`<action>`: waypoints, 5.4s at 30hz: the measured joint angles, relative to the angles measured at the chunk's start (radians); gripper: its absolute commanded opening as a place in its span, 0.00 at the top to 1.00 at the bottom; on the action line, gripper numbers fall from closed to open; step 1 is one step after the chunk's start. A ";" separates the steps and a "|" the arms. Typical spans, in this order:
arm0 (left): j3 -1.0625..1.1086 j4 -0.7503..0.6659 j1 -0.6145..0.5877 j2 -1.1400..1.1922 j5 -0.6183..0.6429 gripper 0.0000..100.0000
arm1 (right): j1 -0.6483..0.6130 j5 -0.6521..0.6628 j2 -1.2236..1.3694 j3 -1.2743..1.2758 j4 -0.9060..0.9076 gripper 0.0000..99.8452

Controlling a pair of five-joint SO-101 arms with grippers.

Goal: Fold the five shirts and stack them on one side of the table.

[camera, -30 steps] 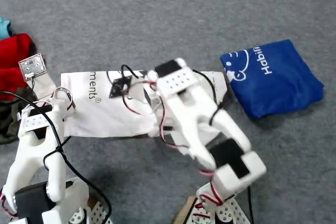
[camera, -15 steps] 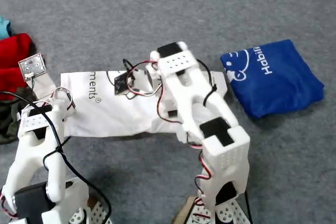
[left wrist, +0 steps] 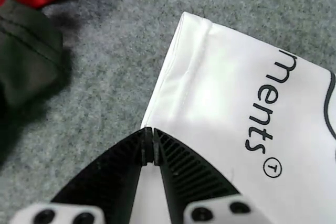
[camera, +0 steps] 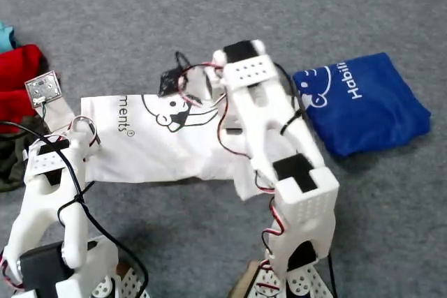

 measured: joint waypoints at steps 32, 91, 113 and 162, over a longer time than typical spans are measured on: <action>0.000 0.000 0.000 0.000 0.000 0.98 | -0.328 -0.264 -0.637 1.005 -0.233 1.00; 0.000 0.000 0.000 0.000 0.000 0.98 | -0.146 -0.199 -0.207 0.563 -0.422 1.00; 0.000 0.000 0.000 0.000 0.000 0.98 | -0.051 -0.201 -0.147 0.253 -0.235 1.00; -0.275 0.350 0.000 0.000 0.000 0.98 | 0.265 -0.279 -0.689 0.330 0.008 1.00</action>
